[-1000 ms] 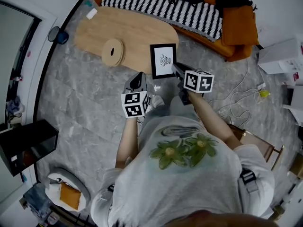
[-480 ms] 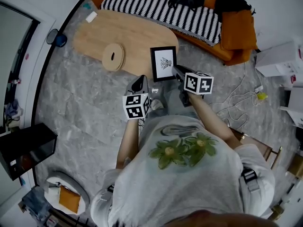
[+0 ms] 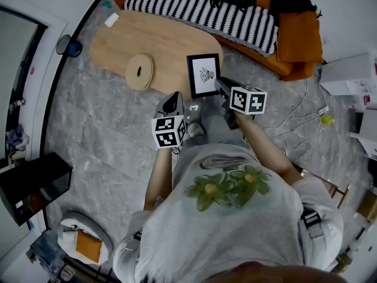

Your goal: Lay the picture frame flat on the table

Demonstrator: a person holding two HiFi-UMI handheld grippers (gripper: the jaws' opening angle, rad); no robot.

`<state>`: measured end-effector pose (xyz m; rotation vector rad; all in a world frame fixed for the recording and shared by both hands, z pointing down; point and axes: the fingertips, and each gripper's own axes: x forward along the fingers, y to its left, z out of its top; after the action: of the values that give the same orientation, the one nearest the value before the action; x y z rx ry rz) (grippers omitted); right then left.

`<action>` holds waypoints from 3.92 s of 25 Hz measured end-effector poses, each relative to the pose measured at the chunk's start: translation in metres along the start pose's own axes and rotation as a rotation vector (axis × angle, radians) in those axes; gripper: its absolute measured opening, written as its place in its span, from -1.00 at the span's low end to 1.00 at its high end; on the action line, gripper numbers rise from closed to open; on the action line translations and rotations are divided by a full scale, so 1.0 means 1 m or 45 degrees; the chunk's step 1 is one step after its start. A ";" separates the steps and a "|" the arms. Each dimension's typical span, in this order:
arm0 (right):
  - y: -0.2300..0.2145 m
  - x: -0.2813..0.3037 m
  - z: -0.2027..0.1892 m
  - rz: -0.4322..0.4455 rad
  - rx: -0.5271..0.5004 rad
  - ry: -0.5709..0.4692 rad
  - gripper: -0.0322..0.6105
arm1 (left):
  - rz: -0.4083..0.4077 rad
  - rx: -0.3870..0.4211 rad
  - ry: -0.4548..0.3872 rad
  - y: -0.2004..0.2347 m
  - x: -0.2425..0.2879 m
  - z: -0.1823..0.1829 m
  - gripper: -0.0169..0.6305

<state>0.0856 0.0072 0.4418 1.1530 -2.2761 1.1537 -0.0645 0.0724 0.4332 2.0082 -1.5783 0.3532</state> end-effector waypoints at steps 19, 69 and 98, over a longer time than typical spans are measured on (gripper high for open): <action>-0.033 0.036 0.013 0.020 0.021 0.060 -0.67 | 0.059 -0.050 0.057 0.005 0.037 -0.004 -0.90; -0.068 0.116 -0.006 -0.066 0.032 0.185 -0.67 | 0.035 -0.074 0.184 0.045 0.091 -0.025 -0.90; -0.092 0.155 -0.035 -0.137 0.001 0.294 -0.67 | -0.004 -0.127 0.281 0.046 0.113 -0.065 -0.90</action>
<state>0.0616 -0.0761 0.6033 1.0682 -2.0167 1.1798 -0.0693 0.0117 0.5570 1.8278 -1.4276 0.4687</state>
